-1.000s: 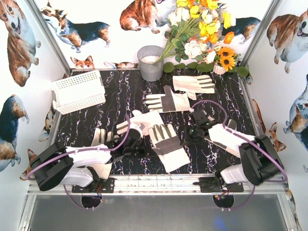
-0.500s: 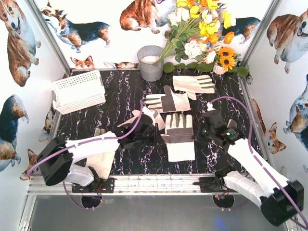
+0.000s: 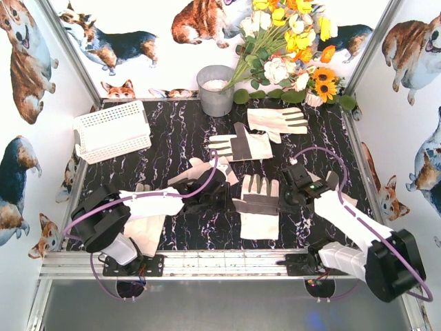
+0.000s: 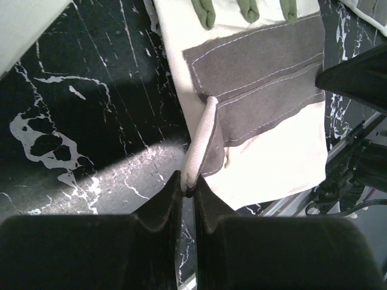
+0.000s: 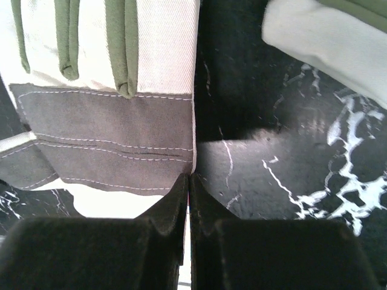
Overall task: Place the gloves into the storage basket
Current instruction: Move the glove to the center of the board.
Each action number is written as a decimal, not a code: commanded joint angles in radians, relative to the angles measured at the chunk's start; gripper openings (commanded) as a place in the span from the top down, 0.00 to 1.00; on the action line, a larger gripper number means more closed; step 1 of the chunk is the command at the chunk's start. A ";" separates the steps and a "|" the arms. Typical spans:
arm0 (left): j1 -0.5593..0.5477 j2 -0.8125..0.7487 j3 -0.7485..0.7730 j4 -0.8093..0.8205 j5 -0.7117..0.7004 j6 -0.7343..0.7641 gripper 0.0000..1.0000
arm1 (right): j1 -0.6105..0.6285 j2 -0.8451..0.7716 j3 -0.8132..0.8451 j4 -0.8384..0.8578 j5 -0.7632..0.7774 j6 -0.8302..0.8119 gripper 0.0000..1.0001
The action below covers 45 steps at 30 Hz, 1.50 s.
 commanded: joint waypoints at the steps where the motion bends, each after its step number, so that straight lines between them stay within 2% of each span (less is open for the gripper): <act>1: 0.017 0.011 -0.043 0.060 -0.028 0.010 1.00 | 0.000 0.039 0.001 0.150 -0.062 0.006 1.00; 11: 0.070 -0.070 -0.159 0.006 -0.058 0.031 1.00 | 0.014 0.224 0.021 0.294 -0.135 -0.003 1.00; 19: 0.118 -0.240 -0.270 -0.110 -0.124 0.044 1.00 | 0.076 0.353 0.077 0.370 -0.172 0.019 1.00; 26: 0.181 -0.365 -0.369 -0.123 -0.103 0.011 1.00 | 0.137 0.474 0.154 0.397 -0.182 0.024 1.00; 39: 0.183 -0.346 -0.364 -0.100 -0.018 0.013 1.00 | 0.144 0.441 0.091 0.343 -0.138 0.029 1.00; 45: 0.183 -0.346 -0.377 -0.100 -0.020 0.006 1.00 | 0.146 0.351 0.023 0.308 -0.141 0.069 1.00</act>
